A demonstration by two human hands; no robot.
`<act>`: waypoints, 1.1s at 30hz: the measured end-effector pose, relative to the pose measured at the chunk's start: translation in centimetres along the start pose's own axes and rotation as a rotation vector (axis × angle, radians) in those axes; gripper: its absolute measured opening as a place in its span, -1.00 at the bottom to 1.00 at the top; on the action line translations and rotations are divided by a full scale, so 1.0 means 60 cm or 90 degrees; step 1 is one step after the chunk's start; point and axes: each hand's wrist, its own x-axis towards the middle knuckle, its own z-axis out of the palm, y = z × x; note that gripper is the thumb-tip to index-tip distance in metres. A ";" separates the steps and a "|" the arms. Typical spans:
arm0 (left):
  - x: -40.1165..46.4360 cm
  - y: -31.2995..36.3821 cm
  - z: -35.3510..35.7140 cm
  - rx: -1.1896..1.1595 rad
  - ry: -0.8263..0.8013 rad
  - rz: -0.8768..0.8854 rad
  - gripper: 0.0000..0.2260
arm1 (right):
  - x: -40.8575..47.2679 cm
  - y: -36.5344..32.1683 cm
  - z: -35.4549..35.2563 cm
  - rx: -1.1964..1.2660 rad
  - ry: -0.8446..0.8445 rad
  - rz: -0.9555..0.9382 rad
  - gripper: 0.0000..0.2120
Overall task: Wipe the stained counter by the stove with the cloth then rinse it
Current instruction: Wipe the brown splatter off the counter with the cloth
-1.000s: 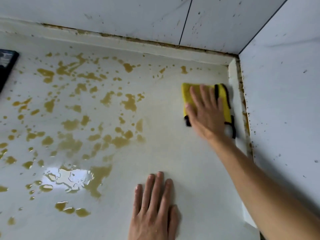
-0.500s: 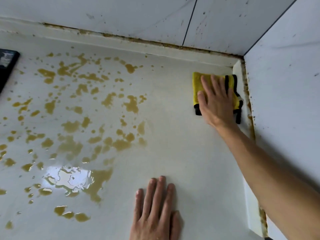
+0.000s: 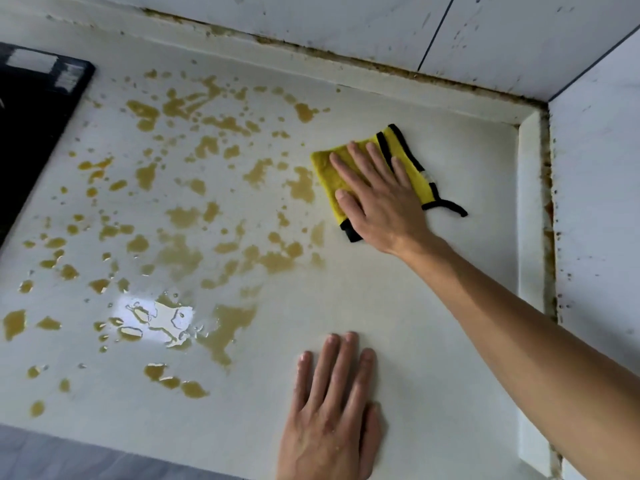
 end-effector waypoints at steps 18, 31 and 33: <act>0.003 0.002 -0.011 -0.017 -0.061 0.003 -0.43 | 0.025 -0.083 0.005 0.025 -0.028 0.083 -0.45; -0.003 -0.003 -0.012 -0.038 -0.044 0.009 -0.48 | -0.024 -0.110 0.023 -0.028 -0.011 0.000 -0.49; -0.002 -0.003 -0.012 -0.036 -0.032 0.008 -0.48 | -0.064 -0.117 0.028 -0.035 0.001 0.035 -0.48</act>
